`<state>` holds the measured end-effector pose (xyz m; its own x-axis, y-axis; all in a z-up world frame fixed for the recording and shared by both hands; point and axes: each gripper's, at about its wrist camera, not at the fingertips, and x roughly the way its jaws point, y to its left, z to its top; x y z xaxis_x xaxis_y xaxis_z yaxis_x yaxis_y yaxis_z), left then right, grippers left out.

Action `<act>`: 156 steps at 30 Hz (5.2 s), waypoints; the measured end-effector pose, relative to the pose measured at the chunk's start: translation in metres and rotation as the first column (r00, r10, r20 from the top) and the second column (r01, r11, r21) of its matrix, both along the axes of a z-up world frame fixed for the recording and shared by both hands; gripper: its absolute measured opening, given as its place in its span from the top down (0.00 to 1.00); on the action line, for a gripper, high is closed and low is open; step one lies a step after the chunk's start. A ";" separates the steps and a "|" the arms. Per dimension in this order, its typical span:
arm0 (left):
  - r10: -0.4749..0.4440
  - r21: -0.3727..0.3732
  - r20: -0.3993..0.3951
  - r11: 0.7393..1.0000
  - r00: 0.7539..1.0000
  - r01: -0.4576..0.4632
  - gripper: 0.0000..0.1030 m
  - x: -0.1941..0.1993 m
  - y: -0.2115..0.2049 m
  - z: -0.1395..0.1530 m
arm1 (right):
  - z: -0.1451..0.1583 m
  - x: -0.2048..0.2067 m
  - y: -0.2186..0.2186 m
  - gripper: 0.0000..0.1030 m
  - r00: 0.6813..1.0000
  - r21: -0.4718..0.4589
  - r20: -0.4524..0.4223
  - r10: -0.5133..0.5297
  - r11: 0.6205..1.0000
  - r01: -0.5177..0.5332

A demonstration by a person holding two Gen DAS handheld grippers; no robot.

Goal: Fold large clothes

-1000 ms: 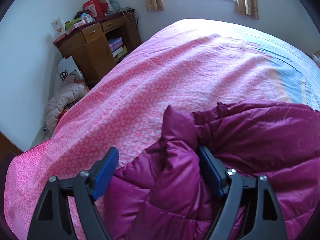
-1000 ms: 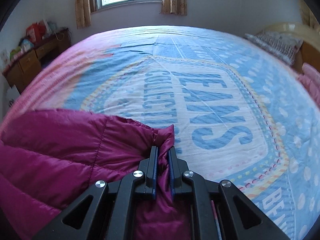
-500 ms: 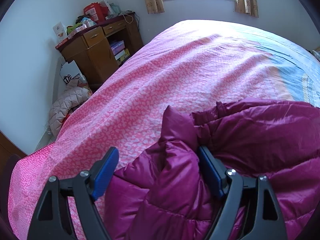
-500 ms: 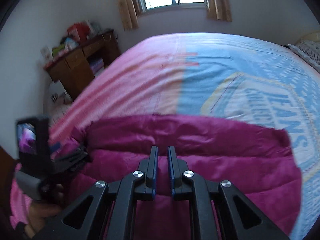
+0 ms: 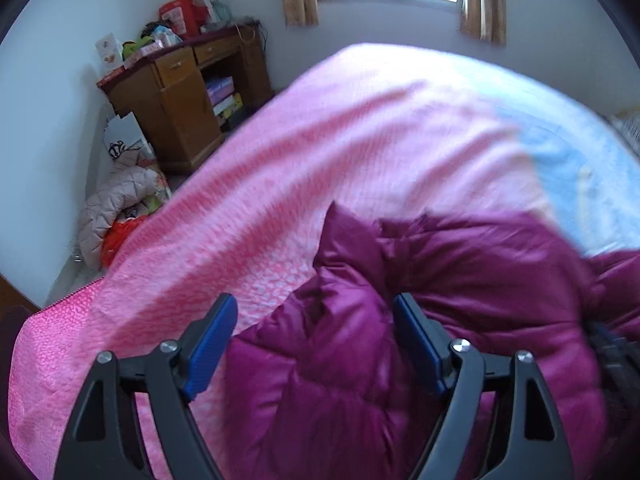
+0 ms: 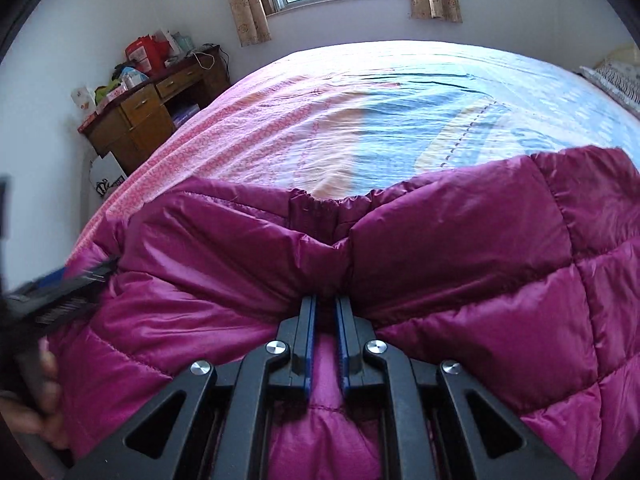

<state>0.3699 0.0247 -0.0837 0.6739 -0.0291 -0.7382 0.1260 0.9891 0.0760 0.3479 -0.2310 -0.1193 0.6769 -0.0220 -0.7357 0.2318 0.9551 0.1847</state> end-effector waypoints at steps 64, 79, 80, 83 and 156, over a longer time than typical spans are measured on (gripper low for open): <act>0.126 -0.326 -0.021 0.937 0.992 -0.126 0.01 -0.128 0.114 -0.023 | -0.005 -0.097 0.050 0.93 0.995 0.128 0.091 0.039 0.991 -0.051; 0.060 -0.475 0.017 0.879 0.998 -0.045 0.52 -0.135 0.074 -0.028 | -0.010 -0.107 0.036 0.93 0.993 0.161 0.116 0.038 0.985 -0.056; 0.050 -0.473 0.056 0.881 0.997 -0.018 0.60 -0.139 0.072 -0.017 | -0.010 -0.107 0.033 0.93 0.992 0.171 0.120 0.037 0.984 -0.058; 0.001 -0.429 0.148 0.901 0.989 0.063 0.72 -0.145 0.059 0.008 | -0.013 -0.109 0.025 0.93 0.991 0.215 0.132 0.035 0.975 -0.063; -0.392 -0.192 0.242 0.877 0.888 0.440 0.02 -0.148 -0.083 0.067 | 0.047 -0.223 -0.168 0.88 0.952 0.326 0.275 -0.130 0.945 0.035</act>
